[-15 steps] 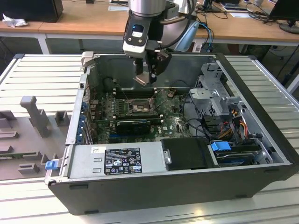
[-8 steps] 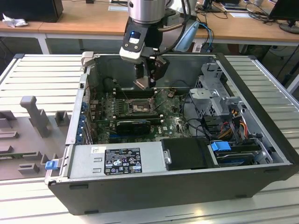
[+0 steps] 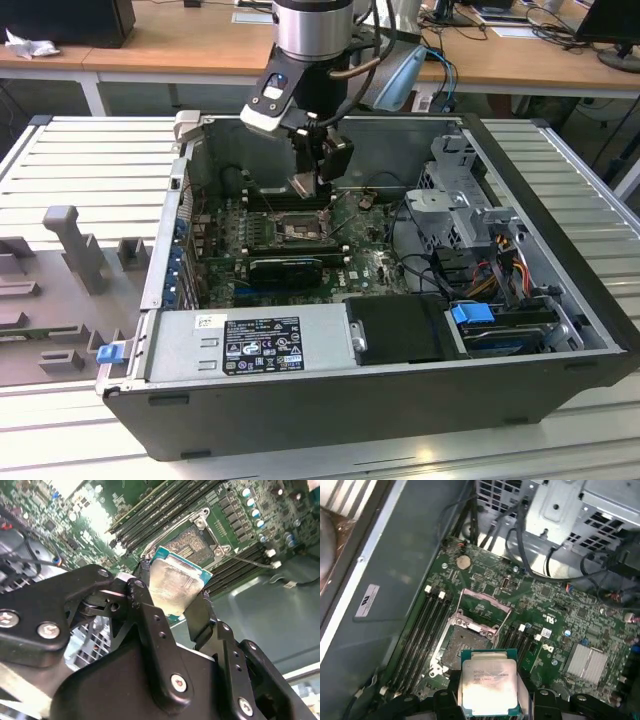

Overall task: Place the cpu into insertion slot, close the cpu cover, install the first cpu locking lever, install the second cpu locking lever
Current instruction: 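Place the cpu into insertion slot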

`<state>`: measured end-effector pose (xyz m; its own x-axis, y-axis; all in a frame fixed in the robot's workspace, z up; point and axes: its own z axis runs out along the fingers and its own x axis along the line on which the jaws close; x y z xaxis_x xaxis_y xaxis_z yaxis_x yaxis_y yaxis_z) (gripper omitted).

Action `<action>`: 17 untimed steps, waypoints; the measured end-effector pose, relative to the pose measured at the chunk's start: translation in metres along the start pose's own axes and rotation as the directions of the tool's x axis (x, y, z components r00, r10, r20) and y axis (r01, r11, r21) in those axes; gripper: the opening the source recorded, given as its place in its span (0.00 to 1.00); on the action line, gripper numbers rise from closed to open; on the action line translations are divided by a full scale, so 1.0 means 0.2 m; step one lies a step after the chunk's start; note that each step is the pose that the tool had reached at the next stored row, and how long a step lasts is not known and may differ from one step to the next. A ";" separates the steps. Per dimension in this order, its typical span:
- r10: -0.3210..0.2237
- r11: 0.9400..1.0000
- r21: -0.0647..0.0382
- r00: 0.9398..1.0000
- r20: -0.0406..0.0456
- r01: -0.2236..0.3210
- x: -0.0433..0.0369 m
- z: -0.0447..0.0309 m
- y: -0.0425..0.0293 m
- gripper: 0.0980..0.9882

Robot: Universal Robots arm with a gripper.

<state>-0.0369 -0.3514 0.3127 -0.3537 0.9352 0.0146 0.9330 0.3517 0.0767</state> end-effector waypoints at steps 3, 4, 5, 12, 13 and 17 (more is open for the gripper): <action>0.078 0.997 -0.001 0.997 0.006 -0.078 0.000 0.015 -0.001 0.48; 0.100 0.995 -0.002 0.995 0.008 -0.100 0.000 0.020 -0.002 0.48; 0.122 0.993 -0.002 0.993 0.009 -0.122 0.000 0.024 -0.002 0.48; 0.271 0.963 -0.007 0.962 0.020 -0.271 -0.001 0.043 -0.003 0.48; 0.306 0.952 -0.008 0.952 0.023 -0.306 -0.001 0.047 -0.004 0.48; 0.379 0.925 -0.011 0.925 0.028 -0.379 -0.001 0.056 -0.004 0.48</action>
<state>-0.0369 -0.3514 0.3015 0.0285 0.9995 0.0147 0.9966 -0.0296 0.0767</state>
